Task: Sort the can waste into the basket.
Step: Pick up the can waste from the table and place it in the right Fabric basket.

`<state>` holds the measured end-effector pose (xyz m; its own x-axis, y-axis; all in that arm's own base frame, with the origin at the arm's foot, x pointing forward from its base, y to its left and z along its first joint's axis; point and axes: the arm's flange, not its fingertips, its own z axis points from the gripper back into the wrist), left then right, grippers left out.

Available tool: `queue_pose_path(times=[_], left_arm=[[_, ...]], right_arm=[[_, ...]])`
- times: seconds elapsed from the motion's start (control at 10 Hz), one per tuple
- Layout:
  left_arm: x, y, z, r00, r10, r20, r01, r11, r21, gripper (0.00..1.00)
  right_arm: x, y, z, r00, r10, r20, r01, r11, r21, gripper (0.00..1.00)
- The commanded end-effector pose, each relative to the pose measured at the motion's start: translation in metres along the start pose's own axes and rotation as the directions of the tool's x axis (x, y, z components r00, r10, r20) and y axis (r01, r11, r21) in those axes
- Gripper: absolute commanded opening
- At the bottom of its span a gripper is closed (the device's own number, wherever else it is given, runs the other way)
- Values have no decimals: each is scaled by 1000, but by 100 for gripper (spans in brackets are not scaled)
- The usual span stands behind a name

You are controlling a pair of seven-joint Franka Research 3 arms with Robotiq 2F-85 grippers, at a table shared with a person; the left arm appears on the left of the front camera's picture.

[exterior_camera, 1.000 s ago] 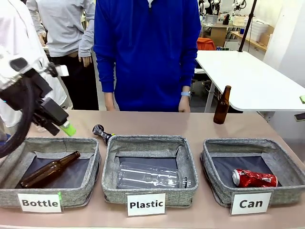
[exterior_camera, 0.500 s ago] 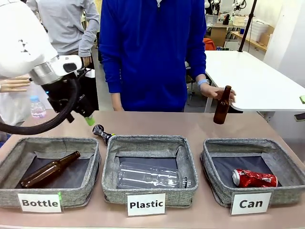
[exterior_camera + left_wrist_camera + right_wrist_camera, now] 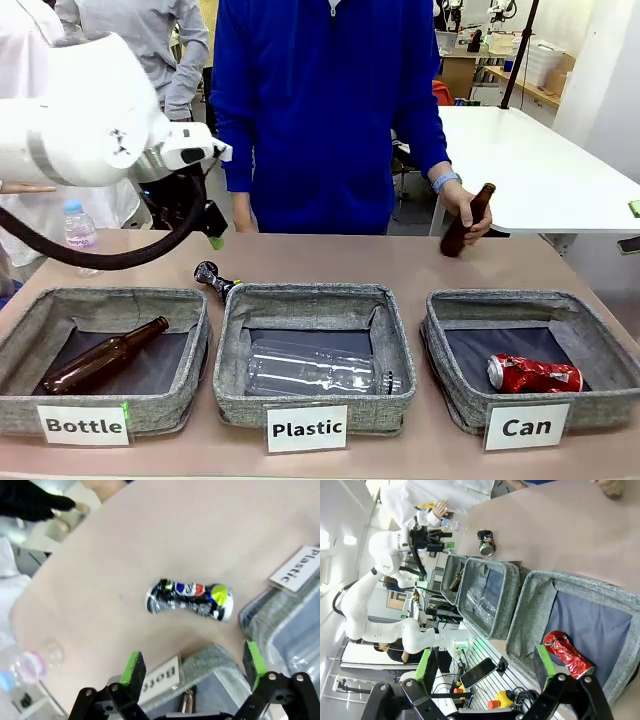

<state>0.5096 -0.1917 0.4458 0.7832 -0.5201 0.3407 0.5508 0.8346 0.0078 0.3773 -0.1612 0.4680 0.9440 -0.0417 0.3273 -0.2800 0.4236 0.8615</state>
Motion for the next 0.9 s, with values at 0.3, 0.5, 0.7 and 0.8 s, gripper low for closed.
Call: queue_pose_path(times=[0.3, 0.5, 0.7, 0.8], left_arm=[[27, 24, -24, 773, -634, -17, 600, 739, -308, 100], [20, 21, -14, 637, -757, 145, 743, 553, -378, 100], [11, 19, 3, 429, -843, 325, 837, 236, -494, 100], [8, 22, 13, 313, -873, 374, 863, 98, -496, 100]], right_arm=[[-2, 1, 2, 1000, 18, -5, -18, 1000, 0, 100], [-2, 1, 2, 1000, 18, -5, -18, 1000, 0, 100], [-2, 1, 2, 1000, 18, -5, -18, 1000, 0, 100], [-2, 1, 2, 1000, 18, -5, -18, 1000, 0, 100]])
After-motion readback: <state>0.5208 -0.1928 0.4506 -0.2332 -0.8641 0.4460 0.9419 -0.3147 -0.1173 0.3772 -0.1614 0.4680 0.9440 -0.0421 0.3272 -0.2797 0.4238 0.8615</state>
